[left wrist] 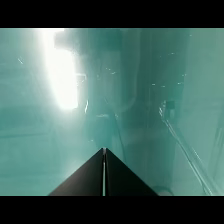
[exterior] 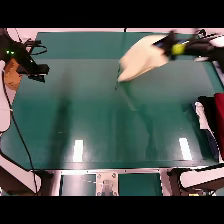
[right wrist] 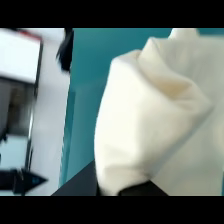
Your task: Fold the shirts.
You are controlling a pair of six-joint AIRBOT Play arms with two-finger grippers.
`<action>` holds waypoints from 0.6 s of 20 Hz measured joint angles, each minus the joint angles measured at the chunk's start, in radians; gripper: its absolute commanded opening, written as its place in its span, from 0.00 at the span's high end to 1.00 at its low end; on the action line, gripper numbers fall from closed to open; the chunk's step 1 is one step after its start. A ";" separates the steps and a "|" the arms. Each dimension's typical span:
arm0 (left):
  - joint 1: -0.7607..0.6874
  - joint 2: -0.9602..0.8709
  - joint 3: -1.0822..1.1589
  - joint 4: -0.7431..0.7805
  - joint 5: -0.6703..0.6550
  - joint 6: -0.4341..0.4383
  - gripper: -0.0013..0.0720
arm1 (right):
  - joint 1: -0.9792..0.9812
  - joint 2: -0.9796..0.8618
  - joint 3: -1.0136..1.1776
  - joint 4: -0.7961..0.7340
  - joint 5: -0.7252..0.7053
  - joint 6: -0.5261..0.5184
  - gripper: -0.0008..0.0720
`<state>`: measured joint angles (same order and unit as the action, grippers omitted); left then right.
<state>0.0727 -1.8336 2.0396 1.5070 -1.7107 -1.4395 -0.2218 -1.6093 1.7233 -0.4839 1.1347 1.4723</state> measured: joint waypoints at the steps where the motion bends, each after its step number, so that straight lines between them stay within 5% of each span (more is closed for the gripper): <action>1: 0.000 0.000 0.000 0.000 0.000 0.000 0.95 | -0.071 0.019 0.023 -0.008 0.023 0.028 0.97; 6: 0.000 0.000 0.000 -0.018 -0.001 -0.001 0.95 | -0.446 0.100 0.076 -0.077 0.115 0.167 0.97; 12: 0.000 0.000 0.000 -0.061 -0.001 -0.003 0.95 | -0.771 0.226 0.088 -0.468 0.304 0.375 0.97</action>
<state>0.0731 -1.8336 2.0396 1.4456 -1.7119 -1.4422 -0.9932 -1.3834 1.8111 -0.9524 1.4387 1.8473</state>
